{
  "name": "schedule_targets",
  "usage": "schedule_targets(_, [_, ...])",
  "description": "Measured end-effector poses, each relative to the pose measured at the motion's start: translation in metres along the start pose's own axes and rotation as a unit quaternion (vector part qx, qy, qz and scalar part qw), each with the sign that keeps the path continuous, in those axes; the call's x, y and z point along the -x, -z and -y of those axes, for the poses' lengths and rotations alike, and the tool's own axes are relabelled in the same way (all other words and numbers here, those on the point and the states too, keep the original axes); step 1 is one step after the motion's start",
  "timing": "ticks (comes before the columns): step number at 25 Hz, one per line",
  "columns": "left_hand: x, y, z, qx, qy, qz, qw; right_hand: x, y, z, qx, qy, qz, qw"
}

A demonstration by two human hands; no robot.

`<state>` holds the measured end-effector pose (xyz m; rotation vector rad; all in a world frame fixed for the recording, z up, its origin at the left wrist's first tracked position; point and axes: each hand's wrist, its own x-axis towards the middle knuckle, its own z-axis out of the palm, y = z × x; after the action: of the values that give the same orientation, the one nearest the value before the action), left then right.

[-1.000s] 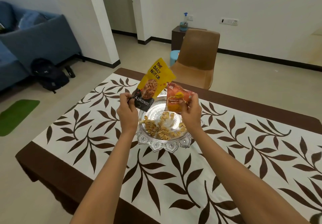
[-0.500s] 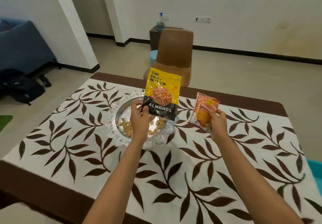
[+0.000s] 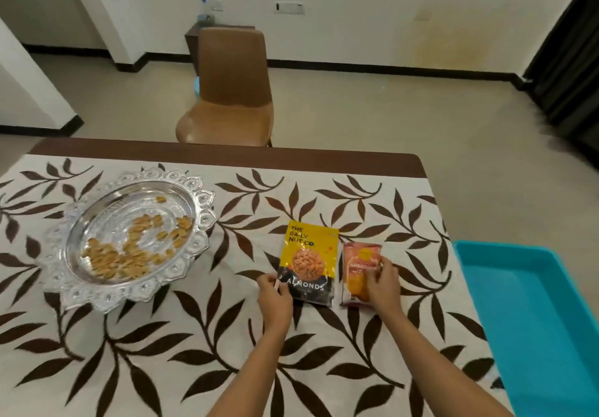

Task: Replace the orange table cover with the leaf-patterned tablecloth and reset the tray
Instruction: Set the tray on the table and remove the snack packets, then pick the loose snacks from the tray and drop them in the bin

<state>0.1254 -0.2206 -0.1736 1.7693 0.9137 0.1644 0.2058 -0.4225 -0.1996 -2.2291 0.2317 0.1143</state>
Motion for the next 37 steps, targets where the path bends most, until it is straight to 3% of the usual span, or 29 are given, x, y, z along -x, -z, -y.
schedule_targets(3, [-0.001, -0.013, 0.006, -0.136, -0.117, -0.021, 0.984, 0.005, 0.004, 0.003, 0.131, 0.085, -0.015, 0.988])
schedule_targets(5, [-0.001, -0.018, 0.011, -0.223, -0.17, 0.002, 0.96, 0.007, 0.003, -0.002, 0.21, 0.181, 0.031, 0.96])
schedule_targets(8, [0.001, -0.011, 0.008, -0.222, -0.136, 0.036, 0.965, 0.003, 0.001, -0.01, 0.285, 0.199, 0.115, 0.931])
schedule_targets(11, [0.009, 0.021, -0.019, -0.124, -0.159, 0.024, 0.979, 0.008, -0.008, 0.026, 0.212, 0.178, 0.076, 0.958])
schedule_targets(14, [0.008, 0.075, -0.059, -0.072, -0.25, -0.049, 0.964, 0.028, -0.034, 0.11, 0.08, 0.259, 0.092, 0.958])
schedule_targets(16, [-0.008, 0.117, -0.085, -0.061, -0.286, -0.125, 0.948, 0.04, -0.054, 0.174, 0.015, 0.337, 0.113, 0.935])
schedule_targets(19, [-0.064, 0.207, -0.09, -0.094, -0.228, -0.219, 0.944, 0.06, -0.107, 0.262, 0.045, 0.469, 0.193, 0.861])
schedule_targets(22, [-0.111, 0.269, -0.059, -0.216, -0.125, -0.221, 0.943, 0.064, -0.168, 0.307, 0.156, 0.518, 0.258, 0.801])
schedule_targets(25, [-0.127, 0.289, -0.031, -0.388, -0.08, -0.19, 0.898, 0.067, -0.216, 0.315, 0.285, 0.45, 0.279, 0.799])
schedule_targets(28, [-0.128, 0.293, -0.012, -0.455, -0.092, -0.156, 0.872, 0.085, -0.24, 0.313, 0.378, 0.366, 0.282, 0.802])
schedule_targets(30, [-0.125, 0.292, -0.008, -0.445, -0.137, -0.17, 0.869, 0.102, -0.251, 0.318, 0.36, 0.373, 0.333, 0.788])
schedule_targets(33, [-0.117, 0.292, -0.013, -0.305, -0.188, -0.231, 0.905, 0.119, -0.258, 0.328, 0.238, 0.424, 0.415, 0.769])
schedule_targets(37, [-0.111, 0.299, -0.016, -0.12, -0.176, -0.266, 0.94, 0.115, -0.271, 0.337, 0.201, 0.518, 0.387, 0.736])
